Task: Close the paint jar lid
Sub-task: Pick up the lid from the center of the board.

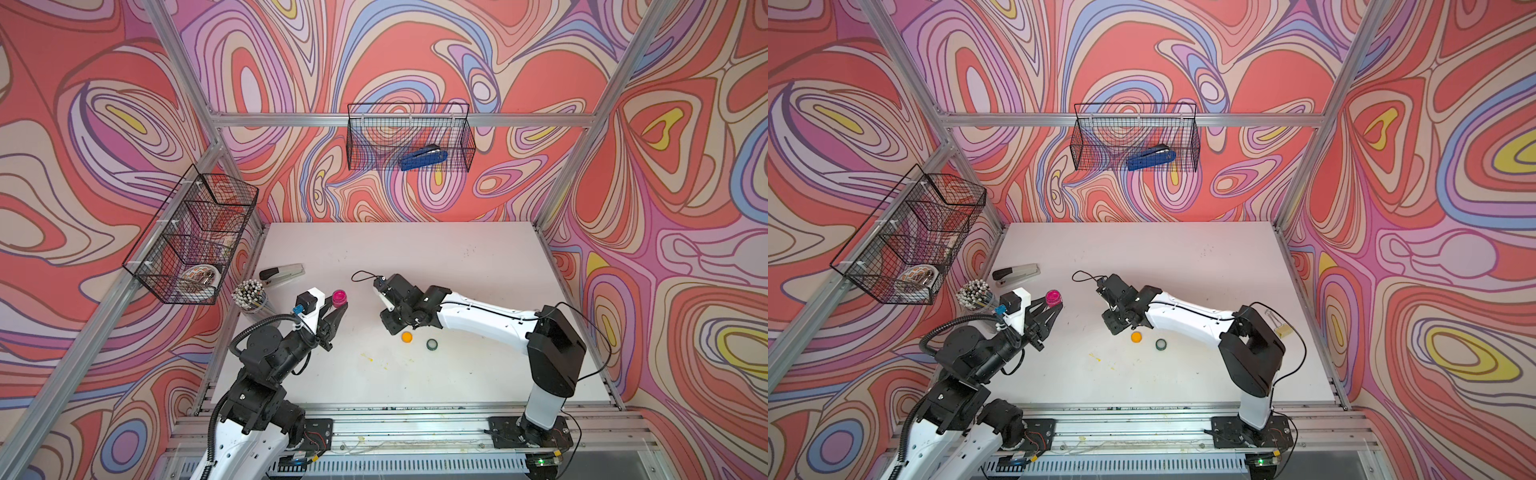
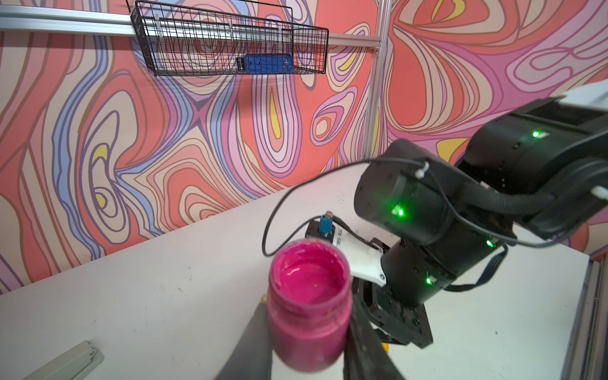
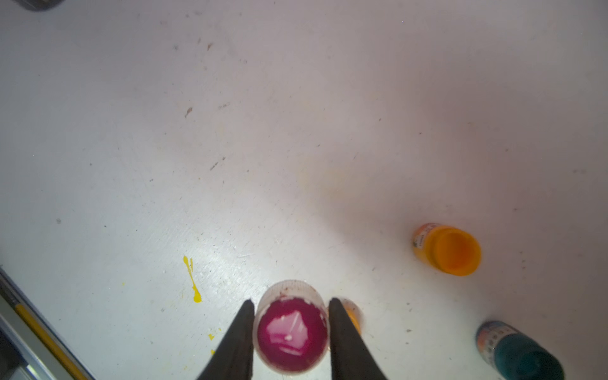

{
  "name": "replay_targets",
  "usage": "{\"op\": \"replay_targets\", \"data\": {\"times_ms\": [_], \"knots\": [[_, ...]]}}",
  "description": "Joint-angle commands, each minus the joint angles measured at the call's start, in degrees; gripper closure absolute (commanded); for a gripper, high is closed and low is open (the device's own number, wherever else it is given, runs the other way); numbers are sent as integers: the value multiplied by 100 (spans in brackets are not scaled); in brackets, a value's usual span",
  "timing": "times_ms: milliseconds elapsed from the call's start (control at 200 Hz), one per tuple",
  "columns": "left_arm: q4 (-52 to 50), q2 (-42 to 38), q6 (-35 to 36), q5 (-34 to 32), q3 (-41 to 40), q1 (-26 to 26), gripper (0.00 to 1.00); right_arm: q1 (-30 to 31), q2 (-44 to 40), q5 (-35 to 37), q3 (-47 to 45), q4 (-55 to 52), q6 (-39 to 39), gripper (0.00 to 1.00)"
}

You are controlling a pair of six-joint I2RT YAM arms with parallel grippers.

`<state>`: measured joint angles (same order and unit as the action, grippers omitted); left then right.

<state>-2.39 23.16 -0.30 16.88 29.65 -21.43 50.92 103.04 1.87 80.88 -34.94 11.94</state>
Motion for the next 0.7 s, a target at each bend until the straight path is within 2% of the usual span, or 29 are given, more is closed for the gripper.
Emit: {"op": "replay_targets", "data": {"times_ms": [0, 170, 416, 696], "knots": [[757, 231, -208, -36, -293, -44, 71, -270, -122, -489, 442, -332, -493, 66], [1961, 818, -501, -48, -780, -44, 72, -489, 138, -748, 1403, -897, -965, 66], [3091, 1876, -340, -40, -1071, -54, 72, -603, 403, -1382, 2526, -1573, -1422, 66], [4049, 2907, -92, 271, -1119, -113, 72, -594, 504, -2001, 3112, -1886, -1689, 65]]}}
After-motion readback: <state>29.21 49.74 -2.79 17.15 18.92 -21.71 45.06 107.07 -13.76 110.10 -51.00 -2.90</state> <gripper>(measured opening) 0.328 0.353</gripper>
